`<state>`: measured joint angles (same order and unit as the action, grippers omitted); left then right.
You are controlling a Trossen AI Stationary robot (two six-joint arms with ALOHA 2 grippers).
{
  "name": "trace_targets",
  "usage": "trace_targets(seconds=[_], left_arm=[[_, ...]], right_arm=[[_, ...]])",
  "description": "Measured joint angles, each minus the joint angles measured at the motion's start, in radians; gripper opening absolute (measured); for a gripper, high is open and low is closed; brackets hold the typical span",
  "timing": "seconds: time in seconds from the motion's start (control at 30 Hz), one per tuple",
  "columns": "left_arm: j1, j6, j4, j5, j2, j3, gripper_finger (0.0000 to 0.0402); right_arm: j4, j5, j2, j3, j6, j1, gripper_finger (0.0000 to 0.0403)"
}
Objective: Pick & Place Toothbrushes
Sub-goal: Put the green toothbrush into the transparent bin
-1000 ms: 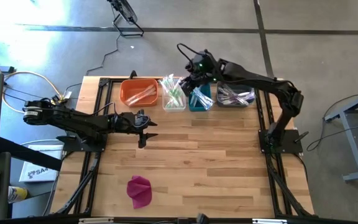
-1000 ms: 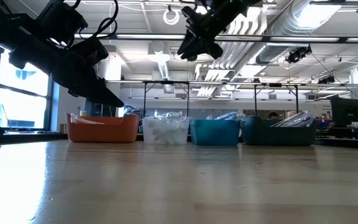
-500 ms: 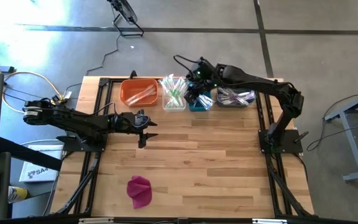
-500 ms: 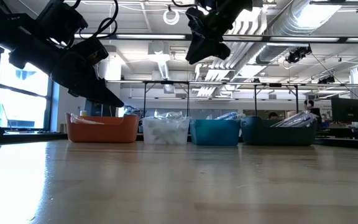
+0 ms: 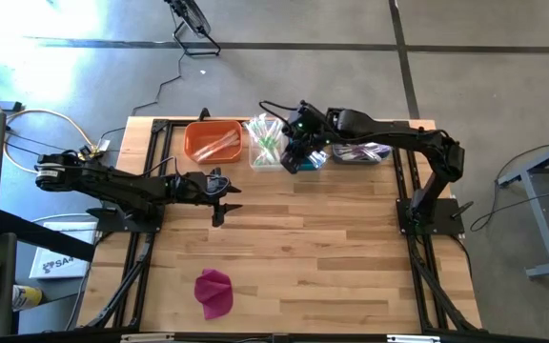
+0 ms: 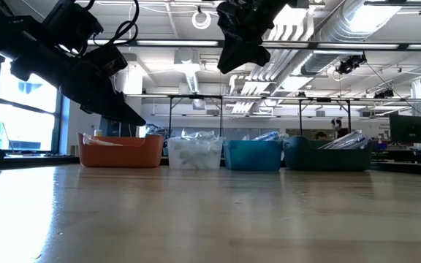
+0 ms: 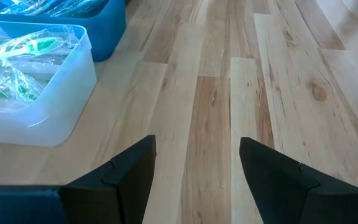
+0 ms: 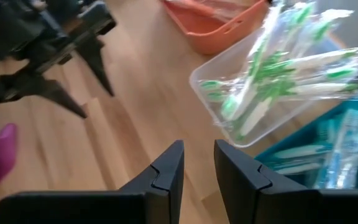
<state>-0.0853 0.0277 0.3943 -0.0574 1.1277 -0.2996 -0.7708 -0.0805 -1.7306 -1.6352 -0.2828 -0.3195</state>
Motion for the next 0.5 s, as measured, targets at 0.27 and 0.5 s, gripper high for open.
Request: trace_targets(seconds=[0.27, 0.5], left_arm=[[0.0, 0.0, 0.0, 0.0, 0.0, 0.0, 0.0228], [0.0, 0.0, 0.0, 0.0, 0.0, 0.0, 0.0228]], right_arm=[[0.002, 0.104, -0.001, 0.0, 0.005, -0.003, 0.0081], [0.024, 0.099, -0.034, 0.0, 0.029, -0.003, 0.0074]])
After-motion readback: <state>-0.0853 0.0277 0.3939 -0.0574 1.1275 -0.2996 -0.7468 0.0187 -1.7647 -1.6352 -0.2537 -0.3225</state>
